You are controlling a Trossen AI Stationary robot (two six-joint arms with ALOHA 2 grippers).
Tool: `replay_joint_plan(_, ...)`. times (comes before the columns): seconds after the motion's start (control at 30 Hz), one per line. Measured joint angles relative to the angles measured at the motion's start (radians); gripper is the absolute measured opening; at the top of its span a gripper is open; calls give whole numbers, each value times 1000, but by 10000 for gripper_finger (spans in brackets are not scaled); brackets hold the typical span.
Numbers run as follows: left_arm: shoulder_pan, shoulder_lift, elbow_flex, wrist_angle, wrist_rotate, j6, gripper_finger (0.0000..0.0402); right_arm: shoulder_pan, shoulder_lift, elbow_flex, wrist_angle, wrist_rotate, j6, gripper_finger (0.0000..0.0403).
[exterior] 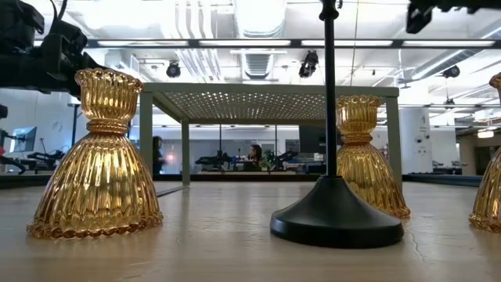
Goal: Pick & Place candle stick holders
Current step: Put the yellow glass candle holder on the shelf
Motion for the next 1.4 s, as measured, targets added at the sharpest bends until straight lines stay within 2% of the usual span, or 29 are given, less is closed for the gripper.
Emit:
replay_joint_plan(0.23, 0, 0, 0, 0, 0, 0, 14, 56, 249, 205, -271, 35, 62, 8)
replay_joint_plan(0.33, 0, 0, 0, 0, 0, 0, 14, 114, 333, 254, -322, 45, 98, 8)
replay_joint_plan(0.4, 0, 0, 0, 0, 0, 0, 14, 175, 373, 281, -358, 92, 124, 8)
replay_joint_plan(0.47, 0, 0, 0, 0, 0, 0, 14, 254, 400, 314, -412, 170, 150, 8)
replay_joint_plan(0.57, 0, 0, 0, 0, 0, 0, 14, 398, 419, 374, -541, 354, 215, 8)
replay_joint_plan(0.73, 0, 0, 0, 0, 0, 0, 14, 667, 419, 455, -723, 662, 434, 8)
replay_joint_plan(0.87, 0, 0, 0, 0, 0, 0, 14, 867, 427, 469, -755, 825, 567, 8)
replay_joint_plan(1.0, 0, 0, 0, 0, 0, 0, 14, 979, 464, 457, -707, 924, 589, 8)
replay_joint_plan(1.07, 0, 0, 0, 0, 0, 0, 14, 985, 493, 451, -669, 946, 575, 8)
replay_joint_plan(1.17, 0, 0, 0, 0, 0, 0, 14, 967, 540, 451, -643, 927, 559, 8)
replay_joint_plan(1.4, 0, 0, 0, 0, 0, 0, 14, 853, 642, 493, -637, 699, 530, 8)
